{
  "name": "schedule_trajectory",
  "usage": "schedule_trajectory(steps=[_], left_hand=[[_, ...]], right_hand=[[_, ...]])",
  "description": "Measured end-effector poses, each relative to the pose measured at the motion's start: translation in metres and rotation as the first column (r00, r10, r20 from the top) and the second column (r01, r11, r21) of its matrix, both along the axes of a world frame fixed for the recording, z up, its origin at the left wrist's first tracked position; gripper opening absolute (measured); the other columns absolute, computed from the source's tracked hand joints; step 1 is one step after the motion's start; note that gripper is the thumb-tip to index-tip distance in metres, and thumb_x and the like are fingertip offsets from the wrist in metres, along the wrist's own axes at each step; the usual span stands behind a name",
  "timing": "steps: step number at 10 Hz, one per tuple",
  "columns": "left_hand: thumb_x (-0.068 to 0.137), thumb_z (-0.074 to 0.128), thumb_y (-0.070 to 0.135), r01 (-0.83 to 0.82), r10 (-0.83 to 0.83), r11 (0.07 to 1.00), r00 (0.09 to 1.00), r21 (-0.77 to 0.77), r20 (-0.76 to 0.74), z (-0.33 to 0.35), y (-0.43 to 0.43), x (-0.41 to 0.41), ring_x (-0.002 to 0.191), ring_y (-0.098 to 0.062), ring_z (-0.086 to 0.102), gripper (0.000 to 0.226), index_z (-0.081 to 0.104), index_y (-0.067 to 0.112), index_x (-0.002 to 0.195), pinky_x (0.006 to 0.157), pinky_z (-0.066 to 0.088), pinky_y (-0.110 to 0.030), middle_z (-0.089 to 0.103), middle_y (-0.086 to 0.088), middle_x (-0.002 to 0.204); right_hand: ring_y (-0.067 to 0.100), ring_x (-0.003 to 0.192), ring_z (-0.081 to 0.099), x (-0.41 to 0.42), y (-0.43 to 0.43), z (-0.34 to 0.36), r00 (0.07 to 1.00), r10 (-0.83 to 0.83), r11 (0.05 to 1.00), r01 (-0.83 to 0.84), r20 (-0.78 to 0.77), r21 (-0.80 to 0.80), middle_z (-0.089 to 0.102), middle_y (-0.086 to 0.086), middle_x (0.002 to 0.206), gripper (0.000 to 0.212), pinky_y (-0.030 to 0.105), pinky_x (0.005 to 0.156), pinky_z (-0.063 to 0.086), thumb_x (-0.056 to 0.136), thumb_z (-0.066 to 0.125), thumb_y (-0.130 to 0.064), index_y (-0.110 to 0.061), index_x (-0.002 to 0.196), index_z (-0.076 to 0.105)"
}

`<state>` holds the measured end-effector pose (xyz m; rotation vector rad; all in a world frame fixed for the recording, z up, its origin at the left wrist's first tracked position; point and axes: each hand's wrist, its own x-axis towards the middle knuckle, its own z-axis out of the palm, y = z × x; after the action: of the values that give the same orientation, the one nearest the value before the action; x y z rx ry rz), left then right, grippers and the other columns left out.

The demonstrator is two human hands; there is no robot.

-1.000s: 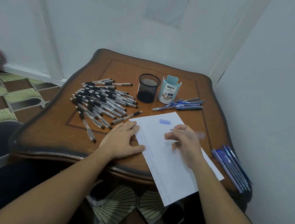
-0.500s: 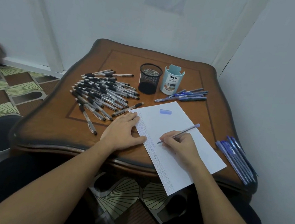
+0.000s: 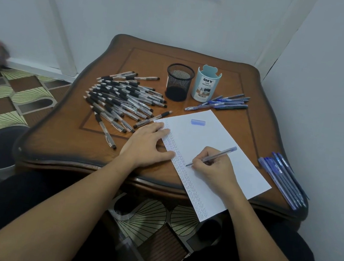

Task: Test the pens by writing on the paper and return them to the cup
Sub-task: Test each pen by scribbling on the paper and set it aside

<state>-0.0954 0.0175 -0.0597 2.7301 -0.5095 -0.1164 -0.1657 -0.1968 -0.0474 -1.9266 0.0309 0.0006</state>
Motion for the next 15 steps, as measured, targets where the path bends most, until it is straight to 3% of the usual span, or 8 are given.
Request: schedule_trajectory(steps=[1,3,15], left_hand=[[0.072,0.042,0.077,-0.005,0.005,1.000,1.000,-0.017,-0.004,-0.0011,0.0007,0.0002,0.145,-0.016,0.021,0.088,0.038,0.031,0.147,0.117,0.017,-0.038,0.025,0.005,0.159],[0.071,0.041,0.078,-0.012,0.011,1.000,1.000,-0.016,-0.018,-0.0018,0.0005,0.0010,0.145,-0.016,0.020,0.089,0.038,0.032,0.147,0.118,0.017,-0.040,0.025,0.006,0.159],[0.082,0.053,0.072,-0.008,0.007,0.999,1.000,-0.035,-0.009,-0.0022,0.0012,0.0016,0.145,-0.016,0.020,0.079,0.037,0.032,0.148,0.118,0.017,-0.040,0.025,0.006,0.159]], right_hand=[[0.005,0.053,0.041,-0.0010,0.0002,-0.0006,1.000,-0.011,1.000,0.011,-0.006,0.002,0.049,-0.006,0.054,0.023,0.016,0.048,0.030,0.083,0.067,-0.001,-0.005,0.064,0.054],[0.006,0.054,0.040,-0.0015,0.0014,0.0002,1.000,0.010,1.000,-0.010,0.000,-0.009,0.048,-0.001,0.056,0.018,0.016,0.048,0.030,0.083,0.066,-0.001,0.005,0.071,0.055],[0.004,0.053,0.040,-0.0024,0.0014,-0.0002,1.000,0.011,0.999,-0.011,0.002,0.045,0.050,0.005,0.059,0.020,0.016,0.048,0.030,0.087,0.064,-0.001,0.007,0.071,0.054]])
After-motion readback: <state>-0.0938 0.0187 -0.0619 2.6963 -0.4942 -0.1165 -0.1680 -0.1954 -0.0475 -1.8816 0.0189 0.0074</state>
